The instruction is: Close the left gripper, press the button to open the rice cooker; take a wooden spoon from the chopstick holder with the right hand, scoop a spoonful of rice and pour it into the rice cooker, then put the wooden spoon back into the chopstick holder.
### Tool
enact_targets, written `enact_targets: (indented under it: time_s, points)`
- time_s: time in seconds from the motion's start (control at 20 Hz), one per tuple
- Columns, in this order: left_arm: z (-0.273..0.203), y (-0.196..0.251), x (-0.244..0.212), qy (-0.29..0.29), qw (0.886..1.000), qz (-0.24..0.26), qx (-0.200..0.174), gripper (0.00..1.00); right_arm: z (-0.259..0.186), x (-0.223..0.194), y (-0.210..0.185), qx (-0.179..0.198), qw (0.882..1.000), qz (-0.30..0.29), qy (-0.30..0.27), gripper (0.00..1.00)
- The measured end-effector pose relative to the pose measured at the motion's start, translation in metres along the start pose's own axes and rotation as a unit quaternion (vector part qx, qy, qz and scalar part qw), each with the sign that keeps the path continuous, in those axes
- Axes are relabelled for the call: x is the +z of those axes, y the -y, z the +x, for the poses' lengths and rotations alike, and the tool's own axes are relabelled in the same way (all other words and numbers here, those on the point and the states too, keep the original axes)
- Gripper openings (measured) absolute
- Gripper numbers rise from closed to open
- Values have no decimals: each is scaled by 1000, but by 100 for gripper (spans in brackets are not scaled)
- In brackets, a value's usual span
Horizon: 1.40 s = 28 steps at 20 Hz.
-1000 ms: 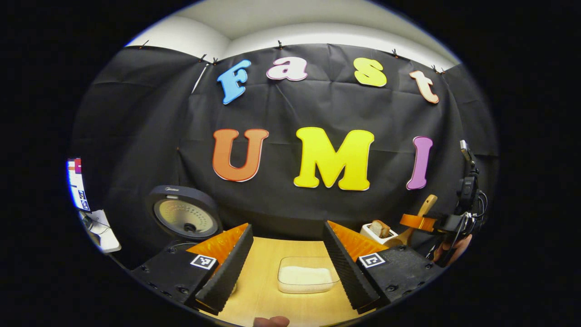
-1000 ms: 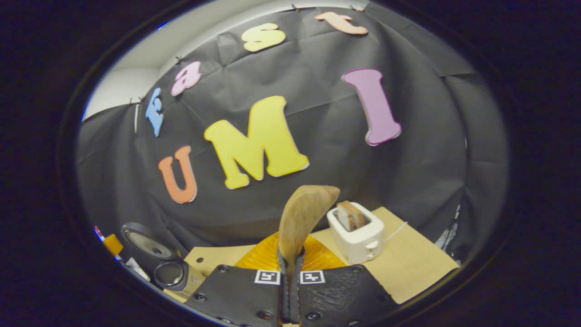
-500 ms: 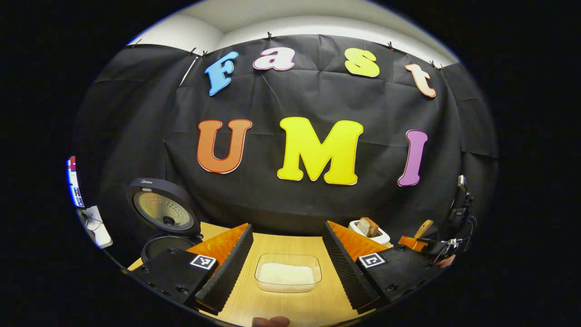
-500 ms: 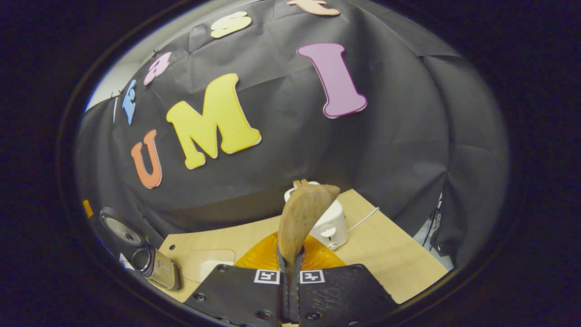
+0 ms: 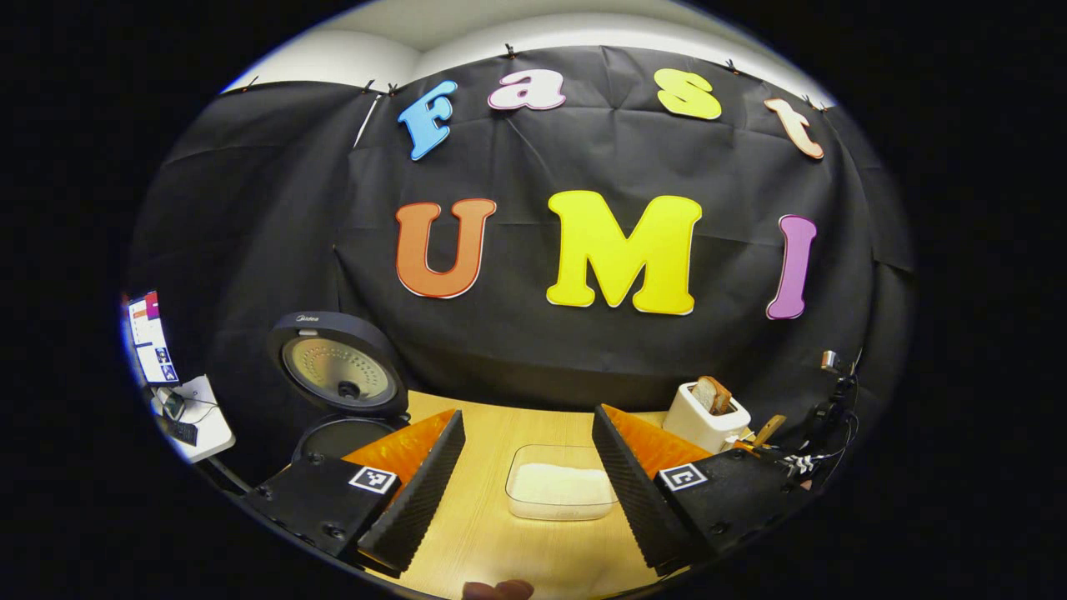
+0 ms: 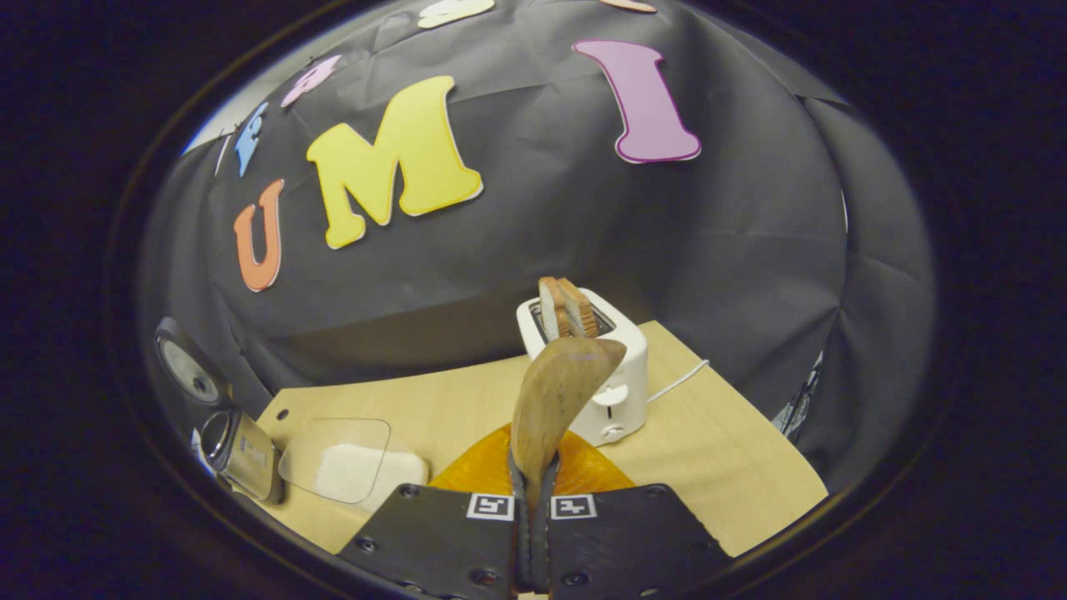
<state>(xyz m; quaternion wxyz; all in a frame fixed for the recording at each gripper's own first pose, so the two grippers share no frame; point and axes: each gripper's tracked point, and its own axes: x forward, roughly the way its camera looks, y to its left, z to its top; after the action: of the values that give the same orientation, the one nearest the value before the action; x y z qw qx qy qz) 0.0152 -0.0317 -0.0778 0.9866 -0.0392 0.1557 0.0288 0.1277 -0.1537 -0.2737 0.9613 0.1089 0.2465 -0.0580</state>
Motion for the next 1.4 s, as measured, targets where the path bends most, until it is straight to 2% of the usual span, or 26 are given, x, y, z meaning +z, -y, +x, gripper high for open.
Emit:
enact_targets:
  time_s: [0.2, 0.35, 0.6, 0.65, 0.7, 0.75, 0.9, 1.0, 1.1, 1.25, 1.4]
  points:
    - [1, -6, 2, 1, 1000, 7, 8, 98, 8, -27, 3, -14, 1000, -8, -15, 0]
    - [1, -8, 1, -4, 1000, 8, 10, 98, 10, -42, 5, -20, 999, -8, -27, 5]
    - [0, -10, 5, 1, 1000, 11, 9, 98, 6, -37, 9, -26, 999, 1, -23, 12]
    - [1, -9, 5, 0, 1000, 10, 9, 98, 6, -34, 12, -31, 999, -1, -21, 9]
    - [0, -8, 6, 2, 1000, 10, 8, 98, 2, -30, 9, -26, 1000, 2, -17, 18]
    - [0, -7, 9, 5, 1000, 9, 5, 98, -1, -25, 8, -24, 1000, 5, -14, 35]
    - [0, -4, 15, 13, 1000, 8, -2, 98, -8, -20, 22, -57, 998, -5, -19, 85]
    - [0, -3, 19, 20, 1000, 6, -4, 98, -19, -6, 27, -69, 998, -1, -5, 85]
    - [-2, -7, 25, 28, 1000, 1, -2, 98, -33, 10, 28, -71, 997, -8, 10, 94]
    - [-2, -20, 37, 45, 999, 4, 7, 98, -61, 46, 19, -63, 996, -36, 48, 94]
    - [1, -50, 47, 54, 998, 2, 27, 98, -91, 73, -8, -39, 995, -61, 74, 94]
